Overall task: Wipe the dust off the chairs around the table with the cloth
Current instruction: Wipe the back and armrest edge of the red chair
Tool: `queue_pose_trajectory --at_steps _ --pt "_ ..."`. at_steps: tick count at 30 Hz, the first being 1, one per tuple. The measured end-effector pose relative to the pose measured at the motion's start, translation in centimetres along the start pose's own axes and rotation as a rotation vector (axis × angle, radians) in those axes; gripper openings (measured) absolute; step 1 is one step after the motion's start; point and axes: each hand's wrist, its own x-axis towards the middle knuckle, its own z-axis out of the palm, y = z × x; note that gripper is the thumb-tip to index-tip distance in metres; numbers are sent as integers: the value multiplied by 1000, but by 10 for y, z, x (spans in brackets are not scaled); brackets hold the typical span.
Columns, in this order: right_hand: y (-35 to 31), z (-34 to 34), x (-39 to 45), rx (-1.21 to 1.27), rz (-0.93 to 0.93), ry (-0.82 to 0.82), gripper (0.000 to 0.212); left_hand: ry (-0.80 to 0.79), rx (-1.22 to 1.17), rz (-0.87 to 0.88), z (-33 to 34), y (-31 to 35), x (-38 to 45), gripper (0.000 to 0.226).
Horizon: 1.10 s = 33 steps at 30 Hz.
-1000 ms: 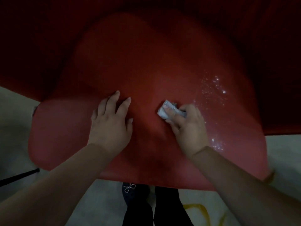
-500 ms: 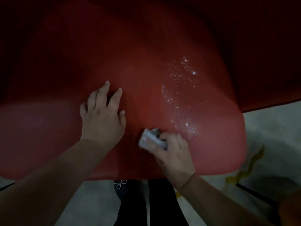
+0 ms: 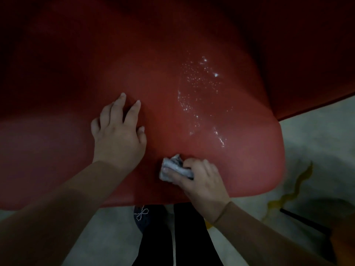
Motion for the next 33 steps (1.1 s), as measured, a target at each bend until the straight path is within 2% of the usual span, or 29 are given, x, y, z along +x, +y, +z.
queue_pose_trajectory --at_steps 1,3,6,10,14,16,18,21,23,25,27,29,30,33 --pt "7 -2 -1 -30 -35 -10 49 -1 6 5 0 1 -1 60" --pt "32 -11 8 -78 45 49 59 -6 11 10 1 2 -2 60" --pt "63 -27 26 -102 194 180 43 -14 1 1 4 4 -2 60" --pt "58 -35 21 50 226 200 41 -10 2 -12 3 9 -1 59" --pt "70 -45 23 44 633 379 43 -20 -5 -4 2 13 2 59" --pt "66 -41 30 24 726 362 47 -31 -1 -4 1 14 2 59" --pt "51 -26 44 70 722 309 48 -35 2 -10 2 15 3 59" --pt "30 -11 67 273 804 257 38 -28 2 -14 3 18 3 59" --pt "28 -21 76 272 699 345 41 -22 3 -25 3 19 4 59" --pt "50 -34 77 135 651 466 47 -21 5 -26 3 18 4 59" --pt "84 -44 81 17 782 470 48 -22 6 -27 2 18 8 59" --pt "97 -43 86 42 903 405 50 -32 6 -36 3 18 11 59" --pt "92 -38 89 59 879 379 50 -34 4 -42 3 19 13 59" --pt "65 -26 91 117 647 331 49 -28 -5 -47 3 22 18 59"
